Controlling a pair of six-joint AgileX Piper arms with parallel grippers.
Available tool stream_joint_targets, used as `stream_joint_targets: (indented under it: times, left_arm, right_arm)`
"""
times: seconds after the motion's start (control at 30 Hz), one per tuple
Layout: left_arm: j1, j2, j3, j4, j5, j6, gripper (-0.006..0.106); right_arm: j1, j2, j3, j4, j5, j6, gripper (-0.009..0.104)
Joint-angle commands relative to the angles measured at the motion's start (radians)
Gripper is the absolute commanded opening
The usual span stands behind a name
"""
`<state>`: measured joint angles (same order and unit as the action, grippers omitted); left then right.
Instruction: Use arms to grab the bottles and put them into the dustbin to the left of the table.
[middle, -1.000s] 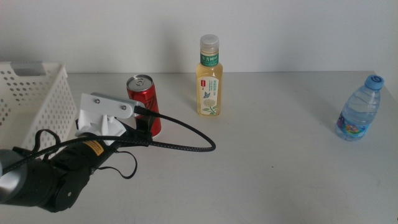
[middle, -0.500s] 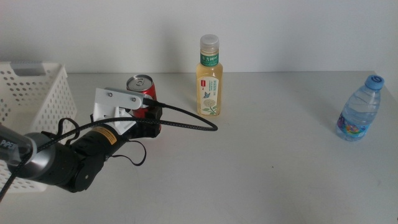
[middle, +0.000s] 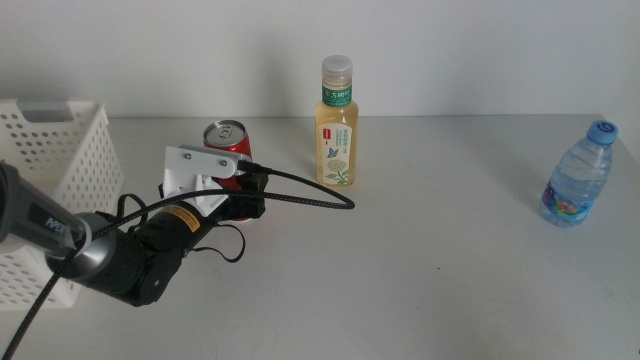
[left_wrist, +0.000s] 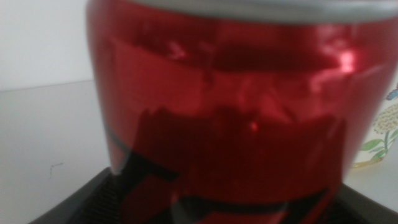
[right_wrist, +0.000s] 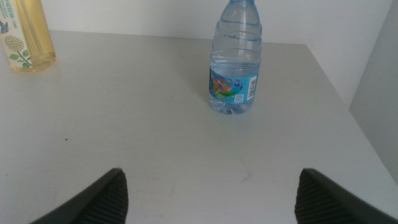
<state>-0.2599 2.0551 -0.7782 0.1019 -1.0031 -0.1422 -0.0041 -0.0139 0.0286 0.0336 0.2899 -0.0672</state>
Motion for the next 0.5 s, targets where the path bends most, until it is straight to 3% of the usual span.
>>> stream_joint_targets:
  times: [0.0, 0.17, 0.47]
  left_arm:
    - [0.001, -0.032, -0.037, -0.017, -0.101, -0.016, 0.088]
    - [0.001, -0.015, -0.048, -0.017, -0.122, -0.013, 0.070]
    - [0.001, -0.019, -0.048, 0.011, -0.131, -0.022, 0.006]
  right_arm:
    - [-0.007, -0.022, -0.010, -0.008, -0.070, -0.007, 0.078]
    - [-0.007, -0.022, -0.010, -0.008, -0.070, -0.007, 0.078]
    - [-0.007, -0.022, -0.010, -0.008, -0.070, -0.007, 0.078]
